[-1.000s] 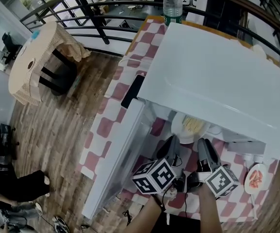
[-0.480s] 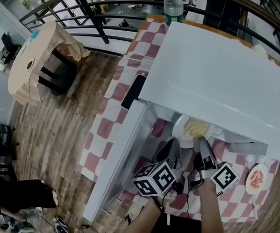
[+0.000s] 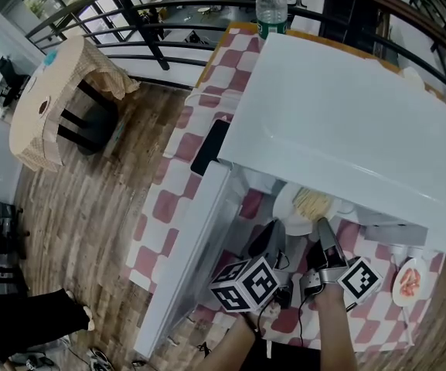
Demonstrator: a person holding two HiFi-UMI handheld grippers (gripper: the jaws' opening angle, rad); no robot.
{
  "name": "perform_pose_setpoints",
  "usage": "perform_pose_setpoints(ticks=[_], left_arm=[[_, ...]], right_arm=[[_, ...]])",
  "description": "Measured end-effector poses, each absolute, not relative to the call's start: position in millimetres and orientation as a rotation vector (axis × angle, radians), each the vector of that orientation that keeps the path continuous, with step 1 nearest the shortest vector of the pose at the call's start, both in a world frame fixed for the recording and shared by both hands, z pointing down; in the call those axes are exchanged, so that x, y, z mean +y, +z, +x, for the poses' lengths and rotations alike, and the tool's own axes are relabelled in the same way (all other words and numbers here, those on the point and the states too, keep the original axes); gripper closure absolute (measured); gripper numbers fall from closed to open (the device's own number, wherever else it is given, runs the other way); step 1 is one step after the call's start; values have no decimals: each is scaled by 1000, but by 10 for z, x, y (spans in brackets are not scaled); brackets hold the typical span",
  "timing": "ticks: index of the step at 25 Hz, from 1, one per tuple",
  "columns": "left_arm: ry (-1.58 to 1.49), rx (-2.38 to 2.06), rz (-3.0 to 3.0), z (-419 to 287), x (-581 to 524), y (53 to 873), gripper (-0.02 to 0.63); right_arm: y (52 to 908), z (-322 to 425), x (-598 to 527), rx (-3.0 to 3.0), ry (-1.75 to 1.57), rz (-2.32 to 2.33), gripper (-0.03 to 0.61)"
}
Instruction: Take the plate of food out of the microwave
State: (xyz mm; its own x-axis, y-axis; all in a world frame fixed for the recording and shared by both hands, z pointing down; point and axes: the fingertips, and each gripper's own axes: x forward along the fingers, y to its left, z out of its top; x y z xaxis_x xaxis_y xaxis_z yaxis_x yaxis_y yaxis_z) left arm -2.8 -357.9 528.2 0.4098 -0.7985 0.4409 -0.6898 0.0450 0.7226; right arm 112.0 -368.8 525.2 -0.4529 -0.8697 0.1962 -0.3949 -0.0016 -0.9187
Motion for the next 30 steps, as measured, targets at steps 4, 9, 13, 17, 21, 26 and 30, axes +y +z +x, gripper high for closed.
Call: perform_pose_setpoints(ticks=[4, 9, 13, 17, 21, 26, 30], left_arm=[[-126, -1324, 1690, -35, -3566, 5303, 538], [-116, -1313, 1730, -18, -3570, 5255, 537], [-110, -1286, 1746, -2, -3533, 5239, 537], [-110, -1263, 1764, 18, -3495, 5199, 537], [-107, -1243, 1788, 41, -3466, 5149, 537], [-111, -1234, 1819, 71, -3359, 5061, 537], [-124, -1241, 1825, 81, -3222, 4998, 537]], right_arm=[[5241, 1104, -3693, 1866, -1445, -1317, 566], [5224, 1117, -3673, 1830, -1438, -1350, 563], [5185, 1132, -3620, 1819, -1406, -1379, 561], [5128, 1151, -3572, 1811, -1386, -1398, 561], [5058, 1169, -3510, 1803, -1361, -1410, 561], [5002, 1208, -3385, 1785, -1346, -1410, 561], [4942, 1216, -3256, 1776, -1351, -1397, 561]])
